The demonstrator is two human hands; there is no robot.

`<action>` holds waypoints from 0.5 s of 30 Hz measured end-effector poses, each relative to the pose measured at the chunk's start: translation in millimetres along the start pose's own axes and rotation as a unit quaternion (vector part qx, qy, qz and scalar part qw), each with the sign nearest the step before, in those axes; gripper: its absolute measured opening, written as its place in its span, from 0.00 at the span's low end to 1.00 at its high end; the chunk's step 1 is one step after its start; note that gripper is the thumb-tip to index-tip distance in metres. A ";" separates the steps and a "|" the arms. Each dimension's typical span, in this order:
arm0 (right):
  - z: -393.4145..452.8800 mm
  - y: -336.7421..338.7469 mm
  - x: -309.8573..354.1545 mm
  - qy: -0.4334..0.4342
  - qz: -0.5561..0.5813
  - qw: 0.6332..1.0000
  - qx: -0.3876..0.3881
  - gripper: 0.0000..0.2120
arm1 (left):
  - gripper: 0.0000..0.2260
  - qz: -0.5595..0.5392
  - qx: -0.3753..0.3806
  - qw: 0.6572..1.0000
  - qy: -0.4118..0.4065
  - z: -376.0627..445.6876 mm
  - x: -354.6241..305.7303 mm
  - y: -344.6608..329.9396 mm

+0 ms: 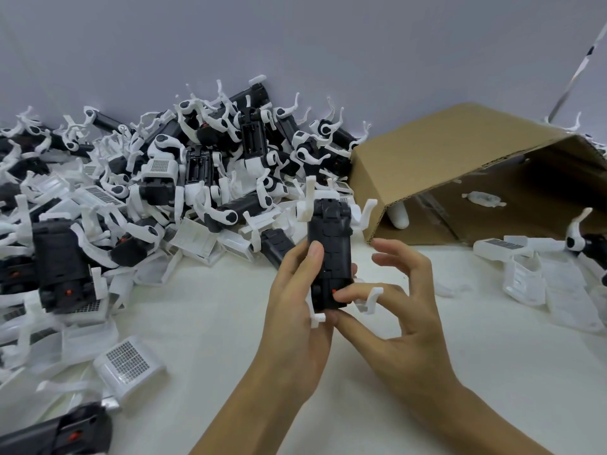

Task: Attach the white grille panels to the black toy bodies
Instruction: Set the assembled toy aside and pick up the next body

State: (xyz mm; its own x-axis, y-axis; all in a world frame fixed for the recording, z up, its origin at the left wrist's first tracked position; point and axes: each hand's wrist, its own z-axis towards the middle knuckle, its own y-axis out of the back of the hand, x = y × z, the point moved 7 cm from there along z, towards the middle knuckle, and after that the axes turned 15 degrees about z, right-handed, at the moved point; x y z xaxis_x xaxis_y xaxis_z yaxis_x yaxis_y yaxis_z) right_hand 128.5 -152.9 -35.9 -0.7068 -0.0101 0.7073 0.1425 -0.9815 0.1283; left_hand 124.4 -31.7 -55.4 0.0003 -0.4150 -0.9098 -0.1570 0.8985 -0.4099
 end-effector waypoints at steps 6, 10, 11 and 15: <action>-1.4 -2.6 -1.6 -0.020 0.025 0.999 0.019 0.16 | 0.23 -0.019 0.003 1.000 0.005 -1.0 1.9 -2.0; -1.9 -3.7 -2.2 -0.020 0.021 0.999 0.019 0.15 | 0.23 -0.017 -0.001 1.000 0.012 -1.3 4.3 -1.2; -2.0 -3.6 -1.9 -0.016 0.020 1.000 0.017 0.15 | 0.23 -0.016 0.000 1.000 0.013 -1.0 4.8 -1.3; -2.4 -2.9 -2.2 -0.016 0.044 0.999 0.012 0.14 | 0.25 -0.010 0.013 1.000 0.017 0.2 5.2 -1.9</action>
State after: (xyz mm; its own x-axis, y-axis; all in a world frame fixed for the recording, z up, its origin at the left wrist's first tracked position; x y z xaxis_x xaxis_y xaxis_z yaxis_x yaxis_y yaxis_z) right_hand 128.0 -150.5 -39.4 -0.6680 -0.0898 0.7387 0.2207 -0.9719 0.0814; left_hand 124.8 -35.5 -59.4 -0.0295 -0.4378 -0.8986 -0.1326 0.8928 -0.4306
